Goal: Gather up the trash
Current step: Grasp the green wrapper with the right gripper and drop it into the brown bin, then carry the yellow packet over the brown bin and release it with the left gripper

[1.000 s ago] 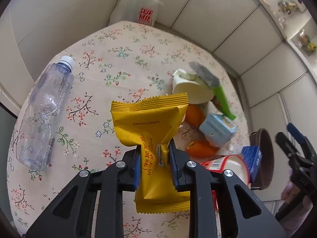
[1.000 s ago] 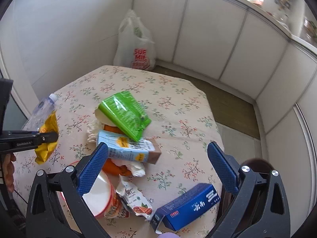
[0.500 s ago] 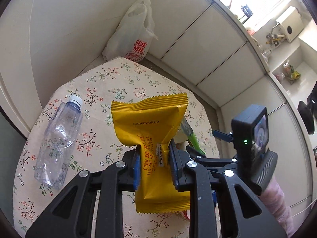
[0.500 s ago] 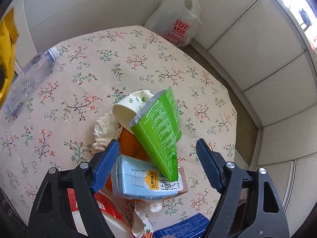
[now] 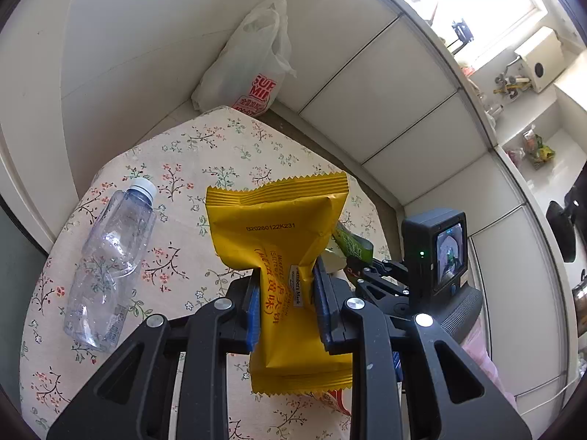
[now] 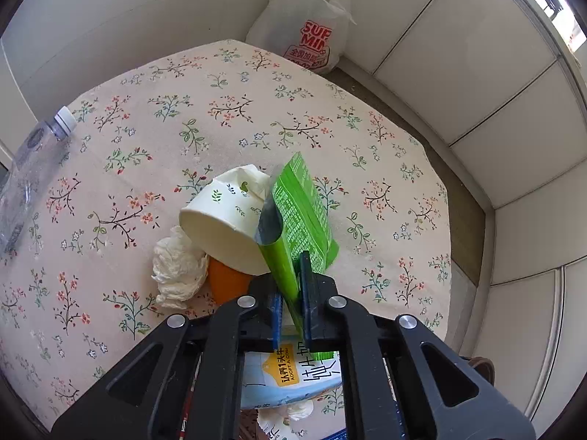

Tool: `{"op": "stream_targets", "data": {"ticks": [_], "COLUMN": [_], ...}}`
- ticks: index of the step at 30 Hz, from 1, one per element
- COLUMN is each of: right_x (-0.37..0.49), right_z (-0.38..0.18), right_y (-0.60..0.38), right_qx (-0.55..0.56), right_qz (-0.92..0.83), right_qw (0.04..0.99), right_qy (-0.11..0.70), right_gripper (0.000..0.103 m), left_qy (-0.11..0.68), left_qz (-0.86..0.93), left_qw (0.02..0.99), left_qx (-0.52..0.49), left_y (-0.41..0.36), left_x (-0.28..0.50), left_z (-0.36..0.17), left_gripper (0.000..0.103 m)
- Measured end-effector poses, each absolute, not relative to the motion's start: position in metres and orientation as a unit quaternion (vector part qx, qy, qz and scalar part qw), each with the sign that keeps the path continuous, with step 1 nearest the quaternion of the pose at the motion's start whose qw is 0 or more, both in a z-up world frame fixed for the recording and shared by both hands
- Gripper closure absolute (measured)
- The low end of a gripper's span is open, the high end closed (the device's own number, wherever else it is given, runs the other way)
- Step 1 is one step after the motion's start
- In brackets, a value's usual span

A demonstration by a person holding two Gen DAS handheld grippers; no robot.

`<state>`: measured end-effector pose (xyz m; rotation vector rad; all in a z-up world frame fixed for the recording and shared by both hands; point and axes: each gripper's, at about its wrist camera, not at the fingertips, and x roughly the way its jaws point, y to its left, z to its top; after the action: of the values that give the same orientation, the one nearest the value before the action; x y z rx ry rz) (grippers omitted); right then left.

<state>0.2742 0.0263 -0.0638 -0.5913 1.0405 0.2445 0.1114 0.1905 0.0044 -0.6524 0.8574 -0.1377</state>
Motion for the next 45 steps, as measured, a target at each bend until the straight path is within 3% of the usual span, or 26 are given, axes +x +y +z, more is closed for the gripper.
{"op": "stream_targets", "data": {"ticks": [6,22,29,36,38,40,43,45], "right_x": [0.274,0.217,0.177,0.148,0.14,0.132,0.112,0.099], "right_z": [-0.041,0.056,0.063,0.04,0.033,0.029,0.028,0.028], "right_y": [0.0,-0.154,-0.232,-0.297,-0.309,-0.317,-0.327,-0.333], "right_qx": [-0.21,-0.064,-0.023,0.033,0.041,0.046,0.056,0.064], "right_qz": [0.095,-0.043,-0.146,-0.247,-0.267,-0.289,-0.315,-0.321], "right_qw": [0.853,0.944,0.948,0.924,0.917,0.911,0.909,0.911], "right_qy": [0.469,0.322,0.281,0.291,0.294,0.292,0.267,0.25], "right_gripper": [0.1,0.1,0.098,0.092,0.084,0.056,0.03,0.018], "left_qy": [0.408,0.405,0.408,0.405,0.403,0.4,0.39,0.381], "left_qz": [-0.065,-0.082,-0.091,-0.1,-0.103,-0.109,-0.123,-0.136], "left_qw": [0.858,0.866,0.867,0.873,0.875,0.877,0.88,0.884], "left_qx": [-0.306,-0.282,-0.272,-0.254,-0.248,-0.244,-0.24,-0.236], "left_y": [0.187,0.16,0.144,0.124,0.116,0.107,0.091,0.076], "left_x": [0.112,0.111,0.111,0.11,0.109,0.108,0.107,0.105], "left_z": [0.005,0.007,0.006,0.007,0.007,0.008,0.014,0.019], "left_gripper": [0.079,0.079,0.079,0.079,0.079,0.079,0.079,0.079]}}
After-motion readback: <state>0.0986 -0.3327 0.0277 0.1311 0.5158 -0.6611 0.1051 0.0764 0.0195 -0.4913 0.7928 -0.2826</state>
